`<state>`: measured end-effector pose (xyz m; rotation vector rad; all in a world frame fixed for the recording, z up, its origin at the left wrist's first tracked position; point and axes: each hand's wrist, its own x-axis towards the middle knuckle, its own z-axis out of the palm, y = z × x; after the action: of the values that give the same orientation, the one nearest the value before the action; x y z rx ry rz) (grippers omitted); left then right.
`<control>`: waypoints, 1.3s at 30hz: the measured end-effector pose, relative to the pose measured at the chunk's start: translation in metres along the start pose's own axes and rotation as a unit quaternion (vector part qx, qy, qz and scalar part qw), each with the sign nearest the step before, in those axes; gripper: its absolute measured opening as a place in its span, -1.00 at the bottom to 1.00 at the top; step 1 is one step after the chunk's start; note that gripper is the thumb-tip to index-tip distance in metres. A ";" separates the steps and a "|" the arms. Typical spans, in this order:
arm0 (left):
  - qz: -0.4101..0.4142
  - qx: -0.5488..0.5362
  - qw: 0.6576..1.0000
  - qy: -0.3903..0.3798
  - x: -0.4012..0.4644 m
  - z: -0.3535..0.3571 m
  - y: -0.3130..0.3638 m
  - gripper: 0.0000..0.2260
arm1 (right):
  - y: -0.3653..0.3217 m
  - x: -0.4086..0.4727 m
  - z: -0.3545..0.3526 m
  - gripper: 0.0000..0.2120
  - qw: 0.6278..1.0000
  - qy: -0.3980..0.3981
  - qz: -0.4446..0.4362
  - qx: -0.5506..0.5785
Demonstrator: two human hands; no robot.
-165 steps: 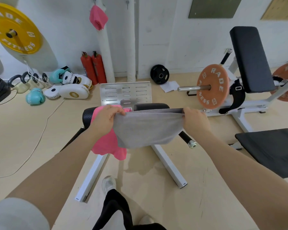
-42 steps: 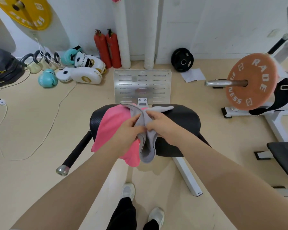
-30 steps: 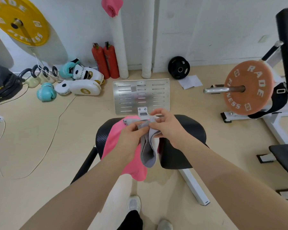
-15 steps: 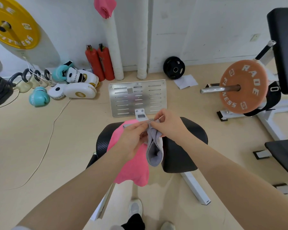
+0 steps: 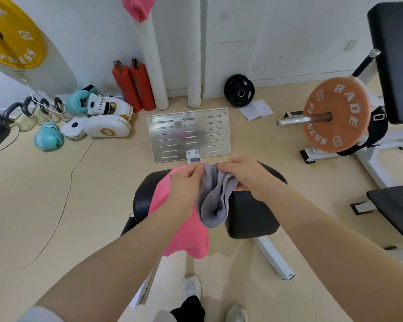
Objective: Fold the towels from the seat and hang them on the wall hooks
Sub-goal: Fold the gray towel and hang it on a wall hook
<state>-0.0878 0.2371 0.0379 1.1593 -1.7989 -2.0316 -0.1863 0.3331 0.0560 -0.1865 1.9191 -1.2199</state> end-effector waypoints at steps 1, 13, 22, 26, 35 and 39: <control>0.011 0.016 1.000 0.002 -0.001 0.002 0.001 -0.81 | 0.002 0.000 0.001 -0.84 1.000 -0.009 0.013 0.025; 0.065 0.078 0.995 0.020 -0.003 0.011 -0.010 -0.85 | 0.005 -0.001 0.004 -0.93 0.984 -0.052 0.037 0.164; -0.027 -0.148 0.988 -0.043 -0.010 0.022 -0.003 -0.76 | 0.006 0.000 0.005 -0.83 0.987 -0.049 0.022 0.154; 0.004 -0.142 0.985 -0.100 -0.013 0.018 -0.006 -0.80 | 0.006 -0.002 -0.001 -0.75 0.984 -0.088 0.011 0.154; -0.018 -0.078 0.997 -0.023 -0.002 0.008 -0.009 -0.79 | 0.012 -0.002 -0.012 -0.93 0.954 -0.015 -0.229 -0.192; -0.029 -0.158 0.985 -0.061 -0.006 0.008 -0.004 -0.78 | 0.009 0.003 0.000 -0.88 0.956 -0.028 -0.214 -0.199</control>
<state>-0.0876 0.2480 0.0364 1.0227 -1.4313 -2.3595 -0.1860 0.3364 0.0470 -0.8782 2.1230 -1.0600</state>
